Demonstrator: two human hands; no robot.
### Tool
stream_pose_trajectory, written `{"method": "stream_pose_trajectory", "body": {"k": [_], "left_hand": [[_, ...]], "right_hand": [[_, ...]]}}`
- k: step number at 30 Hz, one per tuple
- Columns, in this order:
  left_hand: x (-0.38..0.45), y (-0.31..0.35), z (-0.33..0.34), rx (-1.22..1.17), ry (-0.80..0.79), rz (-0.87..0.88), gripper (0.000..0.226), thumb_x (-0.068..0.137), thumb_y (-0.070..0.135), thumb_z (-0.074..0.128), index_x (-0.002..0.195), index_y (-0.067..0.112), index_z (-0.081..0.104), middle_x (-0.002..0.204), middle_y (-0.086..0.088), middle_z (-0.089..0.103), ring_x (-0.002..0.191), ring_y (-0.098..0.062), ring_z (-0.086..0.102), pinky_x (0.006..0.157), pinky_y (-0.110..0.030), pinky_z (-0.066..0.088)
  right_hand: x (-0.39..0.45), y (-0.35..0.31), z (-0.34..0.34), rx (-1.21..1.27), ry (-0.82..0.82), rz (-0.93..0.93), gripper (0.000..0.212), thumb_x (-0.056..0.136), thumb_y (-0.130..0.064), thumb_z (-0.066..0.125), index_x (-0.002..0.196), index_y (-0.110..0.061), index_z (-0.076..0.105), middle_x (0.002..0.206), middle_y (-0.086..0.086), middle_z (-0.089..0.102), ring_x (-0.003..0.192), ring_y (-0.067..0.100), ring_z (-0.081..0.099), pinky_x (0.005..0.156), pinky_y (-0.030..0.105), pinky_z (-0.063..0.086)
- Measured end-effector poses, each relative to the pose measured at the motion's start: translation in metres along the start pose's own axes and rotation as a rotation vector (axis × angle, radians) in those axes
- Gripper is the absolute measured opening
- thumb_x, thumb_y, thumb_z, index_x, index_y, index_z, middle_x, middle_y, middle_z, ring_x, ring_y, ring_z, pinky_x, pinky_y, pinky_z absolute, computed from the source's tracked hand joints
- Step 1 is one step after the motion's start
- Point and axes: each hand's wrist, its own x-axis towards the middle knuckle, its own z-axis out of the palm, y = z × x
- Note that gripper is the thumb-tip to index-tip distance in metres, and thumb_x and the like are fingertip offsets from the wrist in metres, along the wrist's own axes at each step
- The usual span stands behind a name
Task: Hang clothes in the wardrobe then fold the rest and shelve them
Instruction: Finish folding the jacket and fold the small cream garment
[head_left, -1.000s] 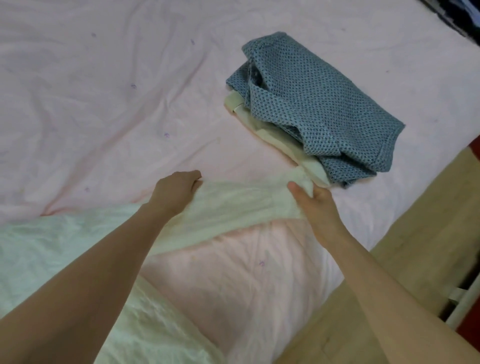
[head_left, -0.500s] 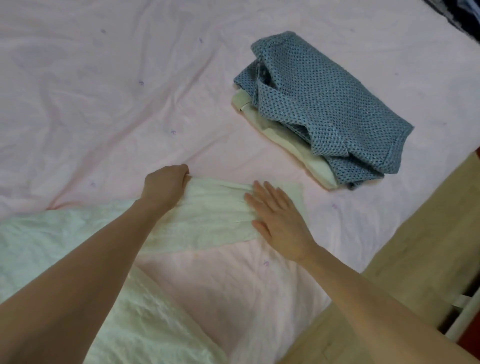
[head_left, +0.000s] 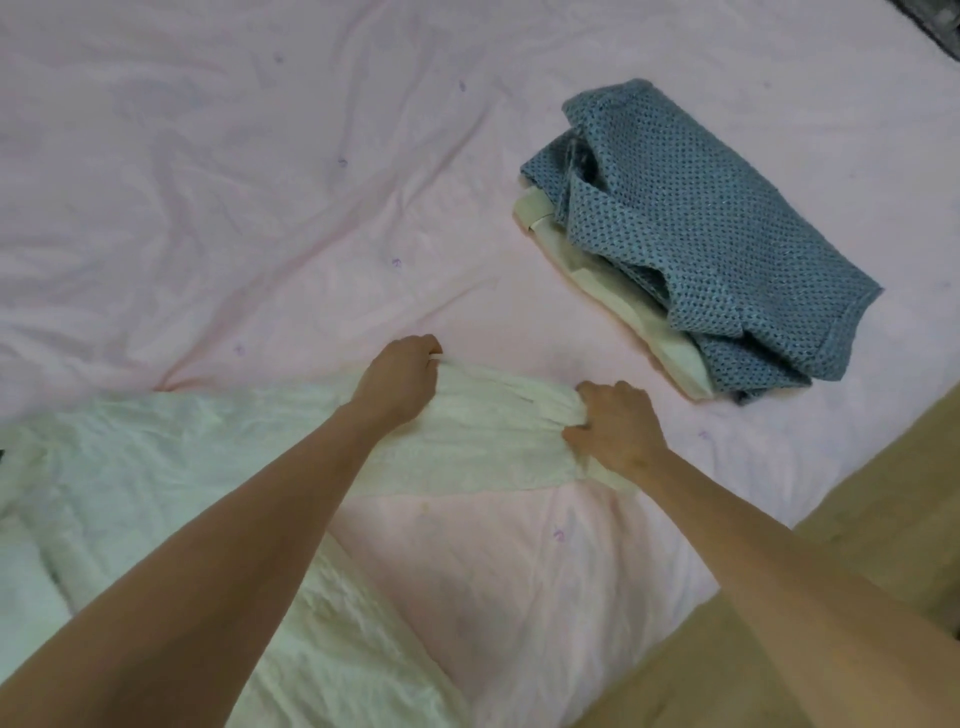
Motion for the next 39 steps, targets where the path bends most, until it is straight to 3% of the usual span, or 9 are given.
{"method": "stream_pose_trajectory", "body": {"k": [3,7,13,17,20,24,29,33,39], "left_hand": [[-0.008,0.011,-0.021,-0.246,0.042,-0.1,0.021,0.09,0.007,0.05,0.102,0.007,0.067,0.094,-0.008,0.066,0.084,-0.024,0.06,0.071,-0.027,0.043],[-0.025,0.003,-0.075,-0.546,-0.104,-0.184,0.02,0.088,0.005,0.051,0.088,0.013,0.069,0.08,-0.001,0.063,0.073,-0.014,0.055,0.065,-0.023,0.043],[-0.088,-0.04,-0.158,-0.485,-0.112,-0.133,0.017,0.086,0.007,0.053,0.083,0.004,0.07,0.075,0.003,0.061,0.073,-0.014,0.052,0.068,-0.027,0.039],[-0.149,-0.088,-0.186,-0.36,-0.038,-0.134,0.016,0.086,0.008,0.052,0.077,0.006,0.065,0.073,-0.007,0.06,0.068,-0.018,0.048,0.063,-0.028,0.037],[-0.193,-0.131,-0.197,-0.329,0.083,-0.113,0.014,0.089,0.01,0.055,0.081,0.012,0.066,0.09,-0.006,0.066,0.084,-0.02,0.06,0.08,-0.032,0.049],[-0.26,-0.185,-0.201,-0.267,0.203,-0.121,0.018,0.089,0.003,0.051,0.088,0.014,0.065,0.109,-0.004,0.056,0.102,-0.018,0.055,0.093,-0.032,0.044],[-0.31,-0.249,-0.171,-0.126,0.147,-0.354,0.024,0.095,0.013,0.045,0.095,0.006,0.067,0.103,-0.012,0.066,0.09,-0.026,0.062,0.082,-0.039,0.05],[-0.332,-0.285,-0.135,-0.086,-0.015,-0.442,0.028,0.096,0.016,0.042,0.102,0.003,0.066,0.107,-0.011,0.066,0.09,-0.023,0.061,0.083,-0.038,0.051],[-0.299,-0.259,-0.126,-0.239,0.099,-0.379,0.026,0.097,0.023,0.043,0.103,0.008,0.064,0.103,-0.007,0.065,0.093,-0.025,0.062,0.086,-0.04,0.052]], "right_hand": [[0.001,-0.015,-0.027,0.297,-0.121,0.018,0.029,0.085,-0.026,0.066,0.105,-0.005,0.064,0.104,0.007,0.06,0.103,0.027,0.056,0.075,0.029,0.041],[-0.02,-0.045,-0.085,0.794,-0.253,-0.024,0.022,0.085,-0.018,0.07,0.104,-0.006,0.068,0.1,0.004,0.072,0.086,0.012,0.066,0.071,0.024,0.052],[-0.066,-0.14,-0.143,0.913,-0.355,-0.219,0.022,0.082,-0.013,0.074,0.101,-0.022,0.067,0.091,-0.004,0.073,0.078,0.008,0.069,0.065,0.021,0.054],[-0.112,-0.228,-0.154,0.883,-0.486,-0.339,0.028,0.083,-0.013,0.073,0.107,-0.026,0.068,0.09,-0.007,0.074,0.08,0.01,0.071,0.062,0.019,0.053],[-0.148,-0.289,-0.143,0.827,-0.576,-0.397,0.033,0.083,-0.015,0.074,0.115,-0.021,0.066,0.098,-0.002,0.074,0.085,0.014,0.071,0.07,0.026,0.058],[-0.195,-0.367,-0.091,0.666,-0.639,-0.479,0.028,0.081,-0.022,0.076,0.108,-0.019,0.067,0.101,-0.001,0.072,0.089,0.015,0.069,0.082,0.034,0.057],[-0.227,-0.436,-0.004,0.316,-0.606,-0.587,0.024,0.083,-0.025,0.073,0.091,-0.014,0.053,0.088,-0.003,0.052,0.077,0.013,0.049,0.064,0.021,0.039],[-0.232,-0.452,0.051,0.331,-0.827,-0.442,0.042,0.086,-0.025,0.069,0.121,-0.007,0.054,0.1,0.005,0.061,0.083,0.02,0.06,0.076,0.029,0.052],[-0.165,-0.397,0.063,0.326,0.015,-0.356,0.02,0.087,-0.006,0.053,0.104,-0.013,0.062,0.103,0.001,0.063,0.096,0.018,0.058,0.084,0.035,0.049]]}}
